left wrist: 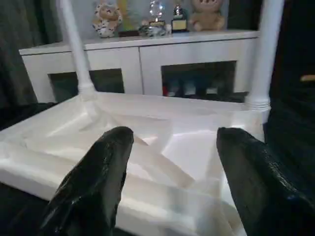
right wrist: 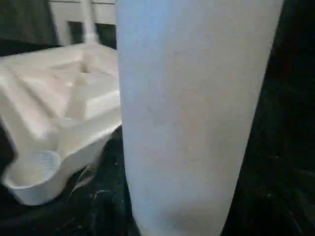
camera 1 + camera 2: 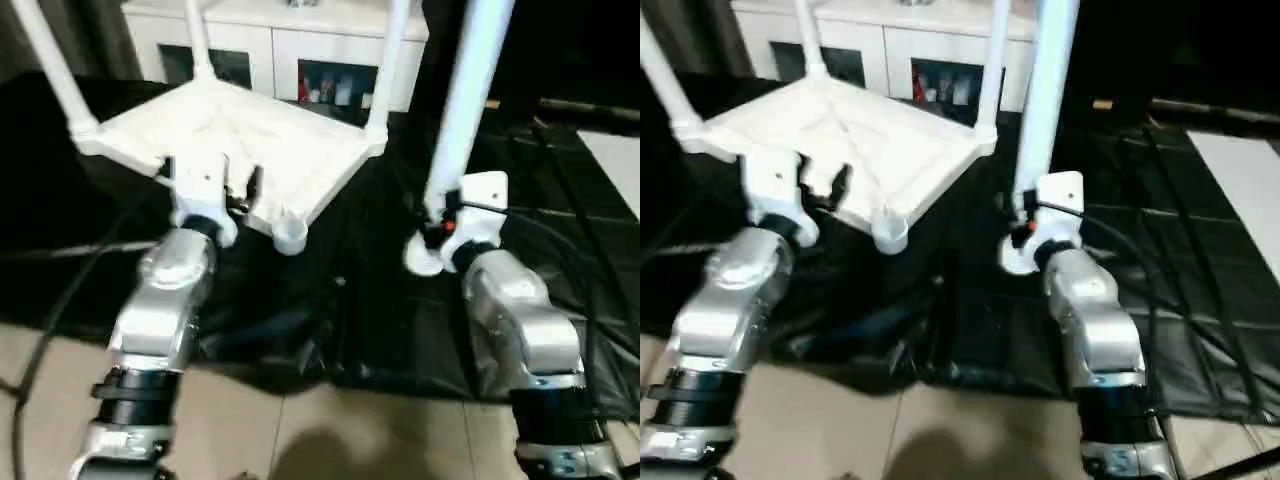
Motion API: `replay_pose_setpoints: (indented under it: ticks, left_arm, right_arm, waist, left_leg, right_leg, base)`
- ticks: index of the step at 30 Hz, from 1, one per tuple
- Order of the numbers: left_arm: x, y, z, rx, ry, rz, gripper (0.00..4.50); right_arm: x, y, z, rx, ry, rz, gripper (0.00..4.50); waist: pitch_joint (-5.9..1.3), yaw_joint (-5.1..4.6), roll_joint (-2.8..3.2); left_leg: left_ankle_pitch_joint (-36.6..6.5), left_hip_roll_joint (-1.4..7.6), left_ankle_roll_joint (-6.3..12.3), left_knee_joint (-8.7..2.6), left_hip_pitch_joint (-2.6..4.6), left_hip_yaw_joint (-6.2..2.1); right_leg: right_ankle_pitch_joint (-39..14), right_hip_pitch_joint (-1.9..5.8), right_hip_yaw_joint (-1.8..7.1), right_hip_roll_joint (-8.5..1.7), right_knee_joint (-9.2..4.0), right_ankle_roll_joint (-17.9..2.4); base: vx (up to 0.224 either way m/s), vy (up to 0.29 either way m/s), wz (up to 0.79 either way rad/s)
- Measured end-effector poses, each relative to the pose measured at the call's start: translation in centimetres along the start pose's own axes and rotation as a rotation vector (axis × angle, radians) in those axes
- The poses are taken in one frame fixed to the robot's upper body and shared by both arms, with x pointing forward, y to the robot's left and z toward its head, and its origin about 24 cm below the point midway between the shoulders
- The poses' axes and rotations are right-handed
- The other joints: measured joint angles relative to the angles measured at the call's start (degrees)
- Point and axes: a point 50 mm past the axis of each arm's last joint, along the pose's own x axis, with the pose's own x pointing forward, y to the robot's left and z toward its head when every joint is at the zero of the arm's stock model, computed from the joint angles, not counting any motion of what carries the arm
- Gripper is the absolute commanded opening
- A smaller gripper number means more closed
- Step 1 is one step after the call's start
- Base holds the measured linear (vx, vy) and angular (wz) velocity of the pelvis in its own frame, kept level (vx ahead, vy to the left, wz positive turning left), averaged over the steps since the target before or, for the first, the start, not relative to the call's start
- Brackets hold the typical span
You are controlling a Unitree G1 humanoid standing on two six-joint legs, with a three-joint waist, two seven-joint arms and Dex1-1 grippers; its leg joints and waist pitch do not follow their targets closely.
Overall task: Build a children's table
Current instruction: Move to table
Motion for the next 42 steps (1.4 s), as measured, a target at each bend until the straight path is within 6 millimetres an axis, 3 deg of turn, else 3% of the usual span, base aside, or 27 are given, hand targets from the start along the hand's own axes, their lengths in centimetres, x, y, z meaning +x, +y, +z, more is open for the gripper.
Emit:
replay_pose_setpoints:
  ticks: [1, 2, 3, 4, 5, 6, 7, 8, 9, 11, 12, 14, 17, 22, 25, 30, 33, 36, 42]
  left_arm:
    - [0.1, -0.2, 0.3, -0.005, -0.009, -0.004, 3.2]
    - [0.3, -0.4, 0.5, -0.009, -0.019, -0.008, 3.2]
    - [0.3, -0.9, 0.5, -0.022, -0.021, -0.021, 3.2]
    - [0.5, -2.2, 0.5, -0.029, -0.023, -0.062, 3.2]
    - [0.6, -2.6, 0.6, -0.028, -0.023, -0.078, 3.2]
    - [0.6, -2.6, 0.6, -0.024, -0.022, -0.077, 3.2]
    - [0.6, -2.4, 0.7, -0.028, -0.017, -0.076, 3.2]
    - [0.6, -2.0, 0.6, -0.029, -0.007, -0.075, 3.2]
    - [0.6, -1.7, 0.5, -0.04, 0.002, -0.073, 3.2]
    - [0.6, -1.6, 0.3, -0.076, 0.02, -0.112, 3.2]
    - [0.6, -1.9, 0.3, -0.102, 0.026, -0.156, 3.2]
    - [0.5, -2.6, 0.2, -0.173, 0.043, -0.238, 3.2]
    - [0.3, -3.6, 0.6, -0.262, 0.054, -0.346, 3.2]
    - [0.2, -4.7, 3.0, -0.41, 0.011, -0.516, 3.2]
    - [-0.3, -5.2, 4.6, -0.497, -0.015, -0.646, 3.2]
    - [-1.0, -6.3, 6.4, -0.659, -0.012, -0.842, 3.79]
    - [-1.2, -6.6, 7.3, -0.696, -0.02, -0.902, 3.9]
    - [-1.1, -6.8, 7.6, -0.694, 0.005, -0.923, 4.25]
    - [-0.7, -7.7, 7.6, -0.748, 0.092, -0.967, 4.45]
  right_arm:
    - [-0.1, -0.2, 0.1, -0.01, 0.0, -0.005, 1.82]
    - [-0.2, -0.8, 0.2, -0.025, 0.0, -0.017, 1.82]
    - [-0.3, -1.5, 0.3, -0.034, 0.003, -0.038, 1.82]
    - [-0.5, -2.4, 0.3, -0.034, 0.013, -0.066, 1.82]
    - [-0.6, -2.9, 0.4, -0.038, 0.015, -0.081, 1.82]
    - [-0.7, -3.2, 0.5, -0.037, 0.016, -0.085, 1.82]
    - [-0.6, -3.2, 0.7, -0.032, 0.02, -0.064, 1.82]
    - [-0.4, -2.9, 0.9, -0.013, 0.026, -0.032, 1.82]
    - [-0.2, -2.5, 1.0, 0.01, 0.036, 0.015, 1.82]
    - [0.0, -1.4, 1.1, 0.09, 0.088, 0.179, 1.82]
    - [-0.3, -1.3, 1.0, 0.128, 0.127, 0.263, 1.82]
    - [-0.8, -1.5, 0.9, 0.186, 0.165, 0.358, 1.82]
    - [-1.3, -1.6, 1.5, 0.297, 0.149, 0.479, 1.82]
    - [-1.7, -1.8, 3.5, 0.366, 0.096, 0.644, 1.82]
    - [-2.0, -2.1, 3.8, 0.39, 0.108, 0.694, 1.82]
    - [-2.1, -2.0, 3.6, 0.432, 0.133, 0.737, 1.82]
    - [-2.2, -2.0, 3.6, 0.437, 0.132, 0.756, 1.82]
    - [-2.4, -1.9, 3.7, 0.436, 0.145, 0.779, 1.82]
    - [-2.9, -1.3, 4.0, 0.41, 0.171, 0.864, 1.82]
  waist:
    - [-0.27, -0.7, -0.77]
    - [-0.43, -1.16, -1.52]
    - [-0.43, -1.0, -1.52]
    - [-0.5, -0.56, -1.39]
    - [-0.53, -0.4, -1.31]
    - [-0.57, -0.31, -1.04]
    - [-0.69, -0.29, -0.06]
    - [-0.59, -0.05, 0.1]
    - [-0.62, -0.36, 0.16]
    - [-0.66, -0.22, 0.03]
    - [-0.69, 0.35, -0.13]
    - [-0.56, 1.49, -0.28]
    - [-0.4, 1.86, -0.35]
    - [0.05, 1.73, -0.57]
    - [0.1, 1.68, -0.66]
    - [0.17, 1.67, -0.77]
    - [0.17, 1.79, -0.76]
    - [0.17, 1.88, -0.76]
    - [0.16, 2.33, -0.77]
  left_leg:
    - [-0.18, -0.71, 0.25, -0.6, 0.33, 0.02]
    - [-0.43, -1.31, 0.54, -0.68, 0.41, 0.27]
    - [-0.85, -1.9, 2.02, -0.15, -0.29, -0.19]
    - [-0.71, -2.13, 4.1, 1.99, -1.52, -1.51]
    - [-0.45, -2.23, 3.85, 3.91, -3.15, -2.4]
    - [0.77, -2.0, 2.84, 3.34, -4.96, -3.43]
    - [3.19, -1.01, 1.89, 0.6, -6.18, -4.09]
    - [4.5, -0.47, 0.01, 0.98, -7.15, -4.43]
    - [4.61, -0.07, 0.13, 1.18, -6.98, -4.52]
    - [4.54, -0.41, 0.38, 1.49, -7.12, -4.48]
    - [4.75, -0.69, 0.5, 1.34, -7.21, -4.17]
    - [5.49, -0.95, 0.71, 0.47, -7.07, -3.36]
    - [6.41, -0.13, 1.14, -0.95, -6.19, -1.32]
    - [6.62, 0.66, 0.75, -1.28, -5.06, -0.04]
    - [6.74, 0.79, 0.59, -1.3, -5.03, 0.15]
    - [6.95, 0.86, 0.57, -1.4, -5.15, 0.26]
    - [7.23, 0.86, 0.71, -1.85, -5.13, 0.37]
    - [7.3, 0.86, 0.76, -2.01, -5.17, 0.41]
    - [7.37, 0.86, 1.09, -2.04, -5.74, 0.47]
  right_leg:
    - [0.79, -0.13, -0.57, -1.11, -1.87, -0.17]
    - [1.03, -0.12, -0.3, -1.89, -2.75, 2.24]
    - [0.61, 0.67, 0.48, -1.39, -2.94, 1.98]
    - [0.46, 0.99, 0.68, -1.14, -3.36, 1.79]
    - [0.5, 1.23, 0.66, -0.77, -3.51, 1.84]
    - [0.5, 1.67, 0.4, -0.01, -3.5, 1.86]
    - [0.32, 1.9, -0.39, 0.98, -3.2, 1.69]
    - [0.07, 1.91, -1.1, 1.13, -2.94, 1.69]
    - [0.07, 1.76, -1.25, 1.29, -2.54, 1.71]
    - [0.02, 0.78, -0.3, 1.06, -2.29, 1.78]
    - [-0.2, 0.92, 0.33, 0.93, -2.27, 2.37]
    - [0.07, 0.71, 0.59, 0.5, -2.25, 2.51]
    - [0.64, 1.03, 0.52, 0.19, -2.9, 1.86]
    - [1.08, 1.96, 0.48, 0.13, -3.24, 1.64]
    - [1.06, 1.93, 0.47, 0.1, -3.35, 1.86]
    - [1.82, 1.77, 0.46, 0.11, -3.63, 1.84]
    - [2.0, 1.76, 0.46, 0.11, -3.96, 1.86]
    - [2.08, 1.7, 0.46, 0.12, -4.14, 1.97]
    - [1.92, 1.18, 0.48, 0.14, -4.25, 2.01]
  base:
    - [0.048, -0.008, -0.2]
    - [0.121, -0.037, -0.1]
    - [0.142, -0.022, 0.16]
    - [0.142, -0.022, 0.16]
    - [0.122, -0.007, -0.01]
    - [0.0, 0.0, 0.0]
    - [0.0, 0.0, 0.0]
    - [-0.126, -0.022, -0.2]
    - [-0.039, -0.016, -0.2]
    - [-0.027, 0.002, -0.1]
    - [0.0, 0.0, 0.0]
    - [0.0, 0.0, 0.0]
    - [-0.081, -0.004, 0.05]
    - [-0.069, 0.001, 0.01]
    - [-0.021, 0.001, 0.0]
    - [0.0, 0.0, 0.0]
    - [0.0, 0.0, 0.0]
    - [0.0, 0.0, 0.0]
    - [0.0, 0.0, 0.0]
